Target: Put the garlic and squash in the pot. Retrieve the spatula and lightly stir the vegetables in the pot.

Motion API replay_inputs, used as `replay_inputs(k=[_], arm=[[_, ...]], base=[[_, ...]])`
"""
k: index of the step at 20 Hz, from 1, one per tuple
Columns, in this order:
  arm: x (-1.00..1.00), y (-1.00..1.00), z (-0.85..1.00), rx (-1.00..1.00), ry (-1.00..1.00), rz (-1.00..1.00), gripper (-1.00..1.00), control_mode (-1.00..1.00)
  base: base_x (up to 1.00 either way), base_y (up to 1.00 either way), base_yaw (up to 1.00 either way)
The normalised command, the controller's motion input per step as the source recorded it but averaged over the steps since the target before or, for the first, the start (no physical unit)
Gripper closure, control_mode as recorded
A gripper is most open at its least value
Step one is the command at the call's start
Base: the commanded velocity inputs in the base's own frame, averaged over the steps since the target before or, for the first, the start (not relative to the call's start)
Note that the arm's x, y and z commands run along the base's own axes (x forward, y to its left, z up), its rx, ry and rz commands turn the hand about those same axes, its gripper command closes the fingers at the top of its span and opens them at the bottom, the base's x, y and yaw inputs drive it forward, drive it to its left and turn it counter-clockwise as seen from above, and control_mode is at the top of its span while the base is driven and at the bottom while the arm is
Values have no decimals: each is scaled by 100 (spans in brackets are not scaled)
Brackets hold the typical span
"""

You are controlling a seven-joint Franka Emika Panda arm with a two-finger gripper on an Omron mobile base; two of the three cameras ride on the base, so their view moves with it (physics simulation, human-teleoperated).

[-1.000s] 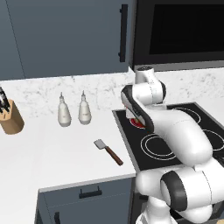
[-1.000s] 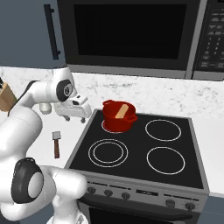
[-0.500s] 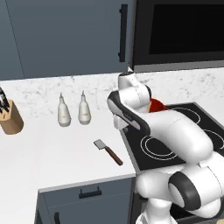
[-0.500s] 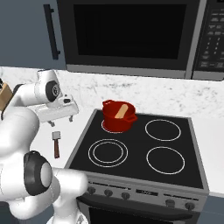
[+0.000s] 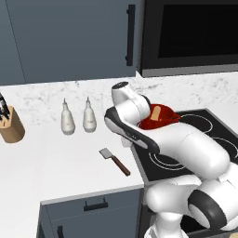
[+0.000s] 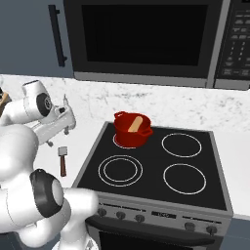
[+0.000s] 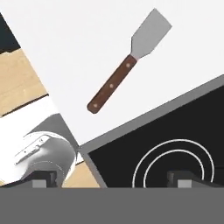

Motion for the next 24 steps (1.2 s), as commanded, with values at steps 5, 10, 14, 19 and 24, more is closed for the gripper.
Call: replay_inputs(k=[5, 10, 14, 19, 24], arm=[[-14, 0, -16, 0, 17, 92, -100, -100], [1, 0, -4, 1, 25, 87, -100, -100], [6, 0, -8, 1, 26, 84, -100, -100], [-4, 0, -28, 0, 14, 85, -100, -100], [-7, -13, -35, 0, 7, 76, -100, -100]], base=[[0, 0, 0], [0, 0, 0], [0, 0, 0], [0, 0, 0], [0, 0, 0]])
